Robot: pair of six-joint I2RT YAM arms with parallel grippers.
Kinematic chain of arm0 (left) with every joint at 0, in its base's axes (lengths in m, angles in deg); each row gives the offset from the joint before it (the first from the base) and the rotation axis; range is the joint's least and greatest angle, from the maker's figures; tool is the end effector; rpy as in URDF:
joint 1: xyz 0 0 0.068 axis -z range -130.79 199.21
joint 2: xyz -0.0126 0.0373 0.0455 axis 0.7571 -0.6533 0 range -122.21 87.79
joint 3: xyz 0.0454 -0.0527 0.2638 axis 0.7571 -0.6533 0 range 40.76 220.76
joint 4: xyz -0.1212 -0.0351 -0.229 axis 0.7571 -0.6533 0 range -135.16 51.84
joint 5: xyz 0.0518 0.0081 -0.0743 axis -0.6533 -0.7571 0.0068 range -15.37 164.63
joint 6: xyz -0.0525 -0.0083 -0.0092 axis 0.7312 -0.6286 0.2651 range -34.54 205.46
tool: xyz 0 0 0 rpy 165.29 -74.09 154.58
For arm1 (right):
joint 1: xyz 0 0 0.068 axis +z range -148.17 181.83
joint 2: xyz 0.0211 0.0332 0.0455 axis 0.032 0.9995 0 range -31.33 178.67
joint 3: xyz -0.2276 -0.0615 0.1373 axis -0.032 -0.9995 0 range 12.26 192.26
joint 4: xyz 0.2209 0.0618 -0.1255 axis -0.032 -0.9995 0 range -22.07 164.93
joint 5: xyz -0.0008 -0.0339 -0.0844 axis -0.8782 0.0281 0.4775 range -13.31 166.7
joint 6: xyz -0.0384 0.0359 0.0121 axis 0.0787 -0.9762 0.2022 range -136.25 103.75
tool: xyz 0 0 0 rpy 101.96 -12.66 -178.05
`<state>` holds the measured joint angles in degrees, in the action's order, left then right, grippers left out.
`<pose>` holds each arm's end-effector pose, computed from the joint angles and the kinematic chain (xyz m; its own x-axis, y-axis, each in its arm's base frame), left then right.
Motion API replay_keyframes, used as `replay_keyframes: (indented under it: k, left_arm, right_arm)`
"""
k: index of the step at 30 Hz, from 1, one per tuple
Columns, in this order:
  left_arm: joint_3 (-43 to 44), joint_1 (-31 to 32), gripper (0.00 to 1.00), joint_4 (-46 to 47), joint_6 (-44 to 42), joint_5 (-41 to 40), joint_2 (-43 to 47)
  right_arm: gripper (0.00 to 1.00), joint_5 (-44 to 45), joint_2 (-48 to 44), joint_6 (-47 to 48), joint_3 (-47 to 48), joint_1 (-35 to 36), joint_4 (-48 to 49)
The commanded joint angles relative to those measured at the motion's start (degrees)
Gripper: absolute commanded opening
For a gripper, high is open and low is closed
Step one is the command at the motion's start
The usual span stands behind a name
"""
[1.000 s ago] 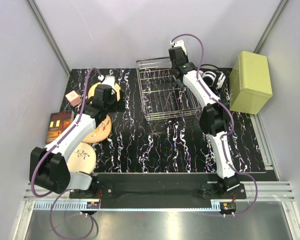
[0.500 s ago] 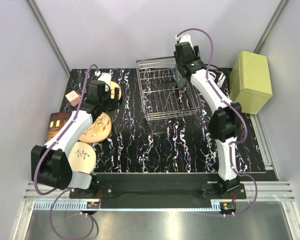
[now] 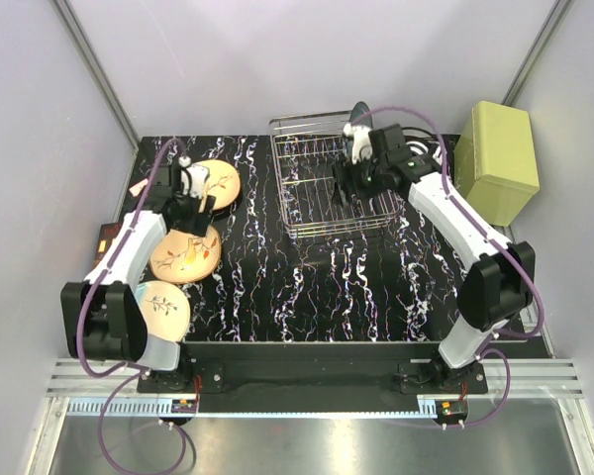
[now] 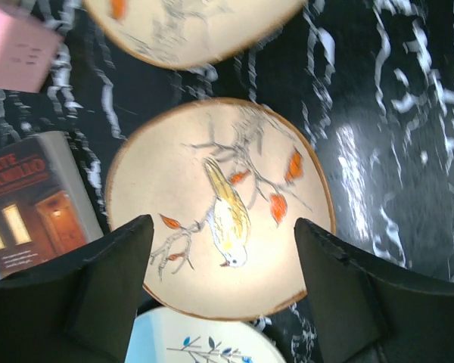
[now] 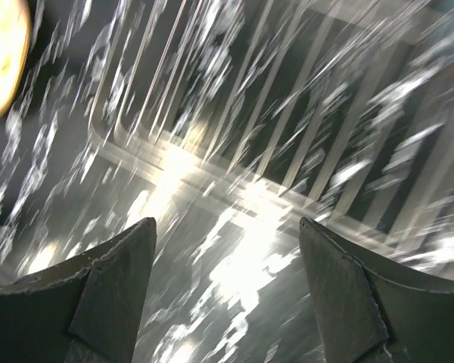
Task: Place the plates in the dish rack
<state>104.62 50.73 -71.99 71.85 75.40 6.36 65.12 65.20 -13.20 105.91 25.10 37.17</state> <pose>0.3005 -0.0085 0.2721 -0.7510 0.2553 -0.6089 0.2177 0.9664 0.1366 0.3467 0.1568 0.3525 -0.5695 -0.3016 -0.7647 -0.5579 0.8250 0.0901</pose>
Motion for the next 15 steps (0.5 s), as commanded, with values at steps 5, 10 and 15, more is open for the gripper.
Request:
replay_keyframes:
  k: [5, 10, 15]
  left_arm:
    - [-0.57, 4.11, 0.78, -7.3, -10.21, 4.07, -4.19]
    - [-6.18, 4.02, 0.78, -11.61, -16.17, -0.51, 6.25]
    - [-7.34, 4.02, 0.74, -17.31, -19.35, -2.01, 8.92]
  right_arm:
    - [0.85, -19.0, 3.22, -3.4, -4.26, 0.29, -2.23]
    - [0.85, -19.63, 3.4, -1.99, -6.8, 0.29, 0.39]
    - [0.85, -22.52, 3.23, -2.7, -8.48, 0.2, 2.07]
